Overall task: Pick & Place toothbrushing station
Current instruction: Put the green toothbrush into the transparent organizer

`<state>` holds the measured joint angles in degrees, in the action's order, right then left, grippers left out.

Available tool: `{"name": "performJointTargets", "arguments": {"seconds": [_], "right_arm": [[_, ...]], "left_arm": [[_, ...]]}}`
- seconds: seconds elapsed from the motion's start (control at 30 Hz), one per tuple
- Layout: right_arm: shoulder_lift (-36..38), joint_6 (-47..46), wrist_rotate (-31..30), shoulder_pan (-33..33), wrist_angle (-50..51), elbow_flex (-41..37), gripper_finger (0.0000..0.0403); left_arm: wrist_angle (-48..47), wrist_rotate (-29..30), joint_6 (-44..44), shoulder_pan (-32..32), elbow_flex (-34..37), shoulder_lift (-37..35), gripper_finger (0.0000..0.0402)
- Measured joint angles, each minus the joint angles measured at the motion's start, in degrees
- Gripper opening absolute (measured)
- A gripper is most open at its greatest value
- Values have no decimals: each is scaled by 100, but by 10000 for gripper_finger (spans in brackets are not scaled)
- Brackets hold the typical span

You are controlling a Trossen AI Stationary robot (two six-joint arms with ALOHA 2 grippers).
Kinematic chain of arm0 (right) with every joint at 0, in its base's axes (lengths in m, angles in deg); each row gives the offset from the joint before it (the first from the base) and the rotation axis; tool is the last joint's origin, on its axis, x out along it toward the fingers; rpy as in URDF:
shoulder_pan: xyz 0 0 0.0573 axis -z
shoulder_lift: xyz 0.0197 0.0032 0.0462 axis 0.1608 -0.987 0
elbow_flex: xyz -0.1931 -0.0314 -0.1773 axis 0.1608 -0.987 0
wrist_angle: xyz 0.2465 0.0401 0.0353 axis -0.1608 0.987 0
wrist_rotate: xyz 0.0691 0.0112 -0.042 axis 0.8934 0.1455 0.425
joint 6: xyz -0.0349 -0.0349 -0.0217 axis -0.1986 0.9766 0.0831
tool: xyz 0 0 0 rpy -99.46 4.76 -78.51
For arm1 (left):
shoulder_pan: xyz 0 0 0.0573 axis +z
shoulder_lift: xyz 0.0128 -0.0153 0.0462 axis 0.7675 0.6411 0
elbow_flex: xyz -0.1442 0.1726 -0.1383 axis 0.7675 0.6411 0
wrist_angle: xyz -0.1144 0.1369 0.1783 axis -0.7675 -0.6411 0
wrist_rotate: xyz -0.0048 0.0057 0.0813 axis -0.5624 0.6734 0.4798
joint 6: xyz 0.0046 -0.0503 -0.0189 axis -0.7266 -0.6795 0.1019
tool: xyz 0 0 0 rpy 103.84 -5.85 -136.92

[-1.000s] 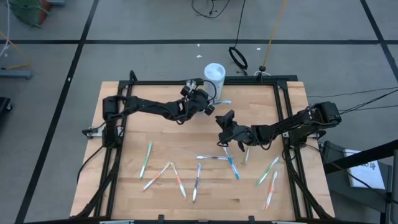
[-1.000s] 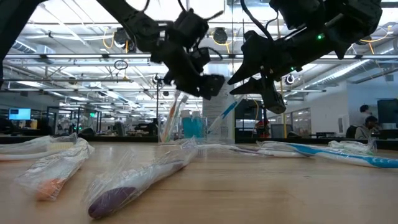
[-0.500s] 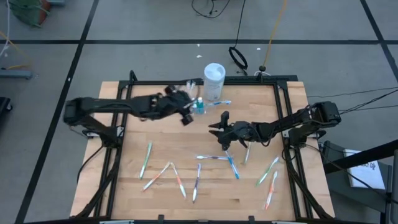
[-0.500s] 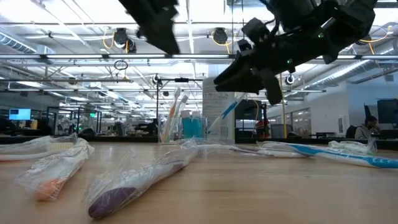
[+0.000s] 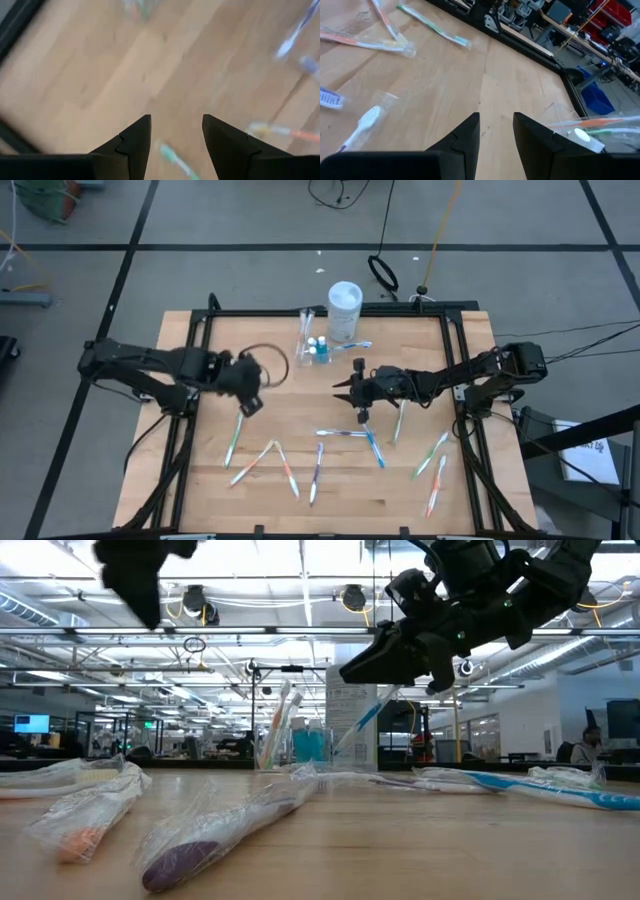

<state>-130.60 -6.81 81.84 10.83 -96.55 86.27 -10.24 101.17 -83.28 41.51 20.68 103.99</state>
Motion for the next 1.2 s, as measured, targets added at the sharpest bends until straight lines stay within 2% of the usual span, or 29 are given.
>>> {"name": "performJointTargets", "arguments": {"seconds": [0.23,0.37,0.5,0.6,0.93,1.07,1.2], "right_arm": [[0,-46,2,-2,101,0,110],[0,-46,2,0,105,0,110],[0,-46,2,0,101,0,110],[0,-41,2,0,101,0,110],[0,-26,-32,0,283,0,110],[1,-32,-178,-2,462,0,110],[9,18,-923,0,970,0,110]], "left_arm": [[249,-407,-2250,-662,1367,86,182],[791,-1114,-2756,-734,2211,73,182],[1826,-1909,-2791,-593,2970,85,182],[2242,-2145,-2739,-453,3364,92,182],[2538,-1986,-1849,67,3680,101,176],[2846,-2080,-1309,88,3680,154,140],[3202,-1779,-1046,88,3680,153,91]]}}
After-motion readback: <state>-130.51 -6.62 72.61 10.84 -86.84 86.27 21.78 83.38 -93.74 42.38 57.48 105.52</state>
